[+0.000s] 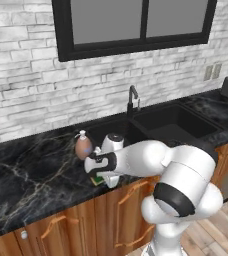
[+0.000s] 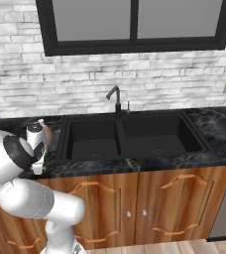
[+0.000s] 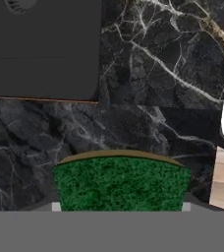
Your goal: Restock the sink supplies by placing the sponge and soap dispenser on the counter and next to the sink. Make sure the soap dispenser is upright.
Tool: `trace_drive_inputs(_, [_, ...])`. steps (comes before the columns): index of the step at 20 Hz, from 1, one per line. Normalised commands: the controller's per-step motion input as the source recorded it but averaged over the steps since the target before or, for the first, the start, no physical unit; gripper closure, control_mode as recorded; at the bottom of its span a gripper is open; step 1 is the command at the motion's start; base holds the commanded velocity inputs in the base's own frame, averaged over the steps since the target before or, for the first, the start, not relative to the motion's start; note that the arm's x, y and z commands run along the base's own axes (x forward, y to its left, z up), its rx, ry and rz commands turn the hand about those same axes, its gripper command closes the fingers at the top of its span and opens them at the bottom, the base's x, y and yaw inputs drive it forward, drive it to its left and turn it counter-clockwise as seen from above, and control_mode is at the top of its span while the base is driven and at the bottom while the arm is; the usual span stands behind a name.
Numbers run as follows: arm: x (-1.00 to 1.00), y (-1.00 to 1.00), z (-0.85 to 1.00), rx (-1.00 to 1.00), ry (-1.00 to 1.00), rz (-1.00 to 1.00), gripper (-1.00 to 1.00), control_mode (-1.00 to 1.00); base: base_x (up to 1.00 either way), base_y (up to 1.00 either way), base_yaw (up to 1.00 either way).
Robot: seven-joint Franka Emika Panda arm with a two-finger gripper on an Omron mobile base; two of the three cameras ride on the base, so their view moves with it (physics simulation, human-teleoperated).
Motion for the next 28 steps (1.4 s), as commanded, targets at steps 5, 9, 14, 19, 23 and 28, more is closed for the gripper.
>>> trace_drive_inputs(5, [0.25,0.18,-0.35,-0.04,0.02,0.0,1.0,-1.0,0.0,0.0,0.0])
trace_drive_inputs(9, [0.25,0.14,-0.26,-0.03,0.0,0.0,1.0,-1.0,0.0,0.0,0.0])
trace_drive_inputs(14, [-0.03,0.0,-0.33,-0.01,0.0,0.0,-1.0,-1.0,0.0,0.0,0.0])
trace_drive_inputs(19, [-0.22,0.0,-0.06,0.0,-0.09,0.0,-1.0,-1.0,0.0,0.0,0.0])
trace_drive_inputs(23, [-0.06,0.0,0.11,0.0,-0.08,0.0,-1.0,-1.0,0.0,0.0,0.0])
trace_drive_inputs(28, [-0.05,-0.05,0.38,0.0,-0.08,0.0,-1.0,-1.0,0.0,0.0,0.0])
